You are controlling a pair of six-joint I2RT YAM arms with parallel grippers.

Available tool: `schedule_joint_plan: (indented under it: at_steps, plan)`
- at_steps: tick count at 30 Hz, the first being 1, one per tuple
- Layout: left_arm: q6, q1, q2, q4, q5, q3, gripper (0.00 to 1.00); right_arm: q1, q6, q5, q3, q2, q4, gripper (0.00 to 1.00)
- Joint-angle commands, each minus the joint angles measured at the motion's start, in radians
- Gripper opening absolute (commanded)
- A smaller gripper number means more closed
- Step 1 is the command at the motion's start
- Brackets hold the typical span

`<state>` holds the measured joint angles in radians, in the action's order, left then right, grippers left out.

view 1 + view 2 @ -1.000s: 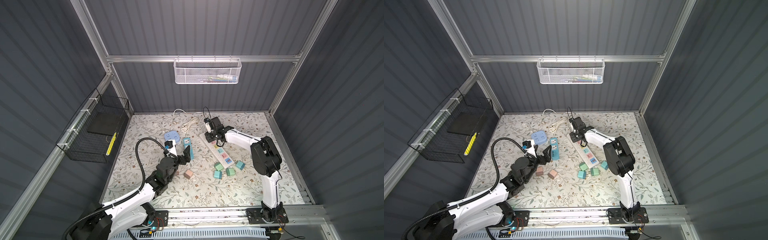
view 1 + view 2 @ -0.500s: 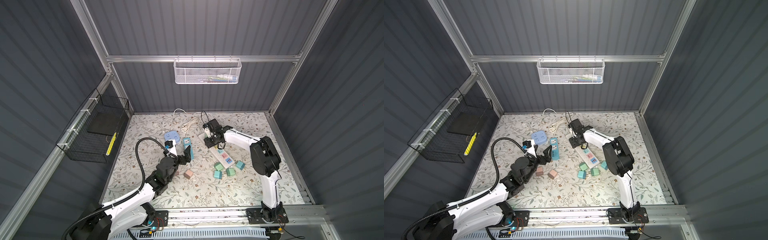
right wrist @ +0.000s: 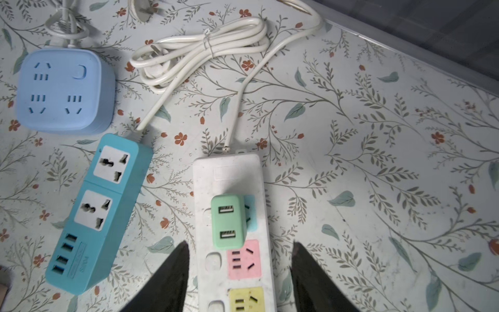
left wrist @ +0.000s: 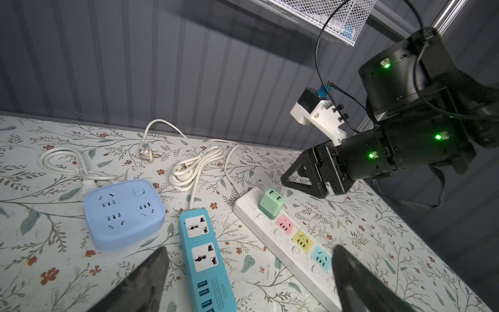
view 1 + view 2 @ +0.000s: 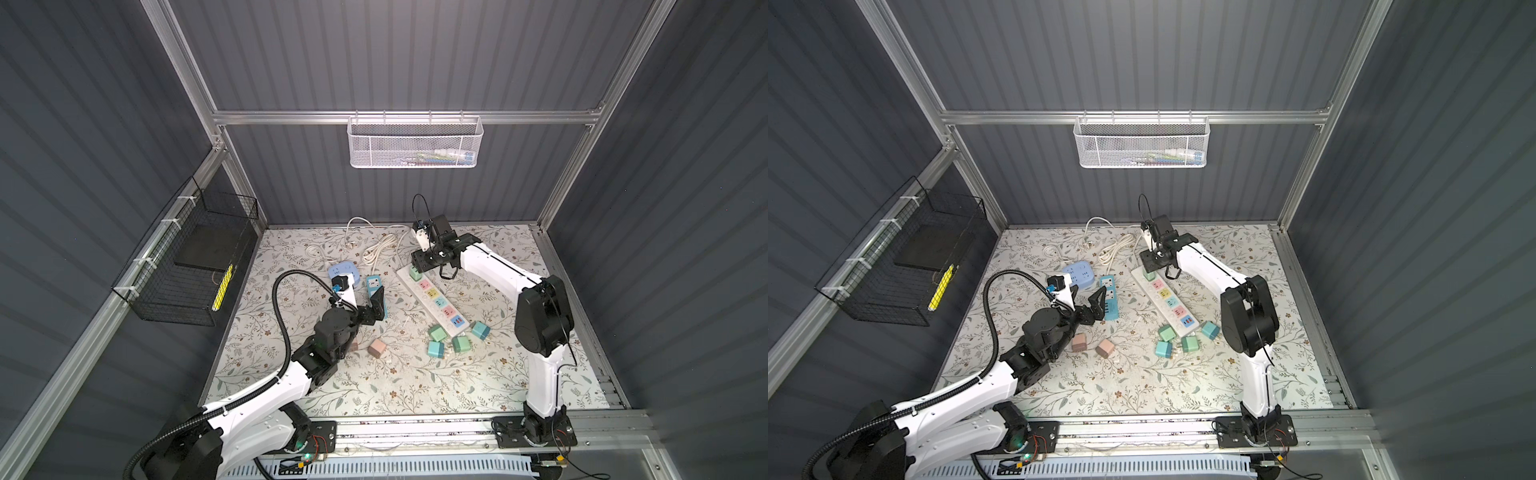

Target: Insert the plug

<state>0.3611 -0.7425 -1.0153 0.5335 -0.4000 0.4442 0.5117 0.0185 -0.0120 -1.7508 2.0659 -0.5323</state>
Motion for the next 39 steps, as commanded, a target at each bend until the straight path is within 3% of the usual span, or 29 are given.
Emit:
schedule_joint_plan:
  at_steps: [1, 11, 16, 22, 32, 39]
  plan:
    - [0.011, 0.006, -0.001, -0.012, 0.006, 0.034, 0.94, -0.013, 0.015, -0.004, -0.01, 0.041, -0.032, 0.6]
    - [0.012, 0.006, -0.004, -0.013, 0.0, 0.03, 0.94, -0.018, 0.032, 0.033, 0.092, 0.027, 0.012, 0.58]
    - [0.021, 0.006, -0.019, -0.013, 0.01, 0.041, 0.94, -0.019, 0.025, 0.012, 0.069, 0.003, -0.011, 0.58]
    - [0.033, 0.006, -0.013, -0.027, 0.025, 0.053, 0.94, -0.02, 0.007, -0.007, 0.125, -0.145, -0.012, 0.75]
    - [0.036, 0.006, -0.029, -0.024, 0.051, 0.055, 0.94, -0.008, 0.019, -0.091, 0.424, -0.281, -0.03, 0.97]
    - [0.045, 0.006, -0.031, -0.015, 0.06, 0.053, 0.94, -0.005, 0.029, -0.079, 0.471, -0.224, -0.05, 0.99]
